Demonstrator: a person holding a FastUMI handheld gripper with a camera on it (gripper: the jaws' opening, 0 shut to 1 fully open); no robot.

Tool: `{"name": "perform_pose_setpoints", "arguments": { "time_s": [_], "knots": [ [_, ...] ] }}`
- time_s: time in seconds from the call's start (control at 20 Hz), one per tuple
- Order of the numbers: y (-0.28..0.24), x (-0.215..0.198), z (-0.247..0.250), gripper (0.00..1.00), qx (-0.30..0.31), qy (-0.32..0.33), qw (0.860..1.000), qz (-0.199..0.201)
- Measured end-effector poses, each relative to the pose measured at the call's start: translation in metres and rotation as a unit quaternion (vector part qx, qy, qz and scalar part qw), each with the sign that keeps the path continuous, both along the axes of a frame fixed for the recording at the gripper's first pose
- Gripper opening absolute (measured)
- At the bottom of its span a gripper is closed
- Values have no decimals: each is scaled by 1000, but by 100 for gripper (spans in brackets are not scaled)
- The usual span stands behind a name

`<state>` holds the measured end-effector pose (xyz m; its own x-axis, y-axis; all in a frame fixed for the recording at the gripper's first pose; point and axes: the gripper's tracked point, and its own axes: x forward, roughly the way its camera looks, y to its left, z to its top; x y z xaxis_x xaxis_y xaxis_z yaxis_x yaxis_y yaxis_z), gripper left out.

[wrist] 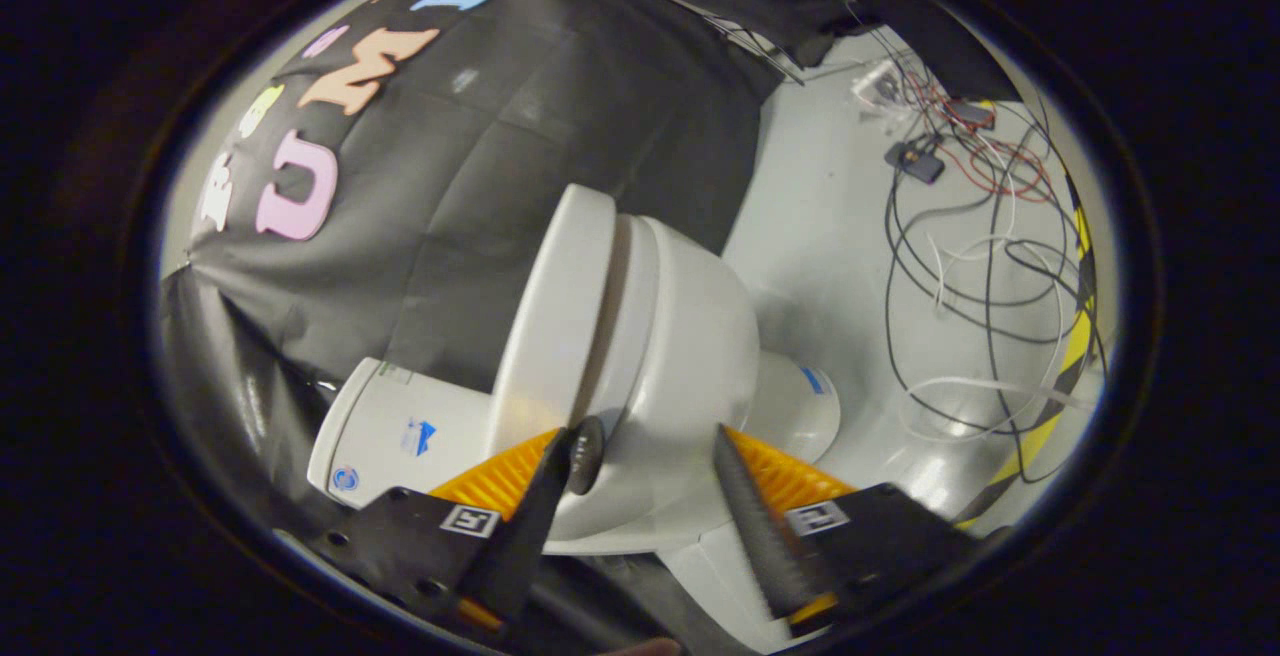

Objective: Open the toilet lid.

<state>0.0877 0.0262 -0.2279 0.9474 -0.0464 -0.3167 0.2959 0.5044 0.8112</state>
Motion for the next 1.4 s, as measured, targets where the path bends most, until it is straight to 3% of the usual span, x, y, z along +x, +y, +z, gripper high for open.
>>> {"name": "perform_pose_setpoints", "arguments": {
  "time_s": [0.25,0.4,0.6,0.7,0.8,1.0,1.2,1.4],
  "knots": [
    [5,14,-6,38,65,3,998,-3],
    [6,12,-7,38,63,33,997,-2],
    [-4,25,-10,2,85,50,995,-14],
    [3,17,2,2,107,58,991,-52],
    [4,16,1,2,72,50,994,-60],
    [9,14,0,2,32,96,994,-38],
    [12,14,11,2,45,93,992,-66],
    [16,13,22,2,21,100,993,-55]
  ]
}}
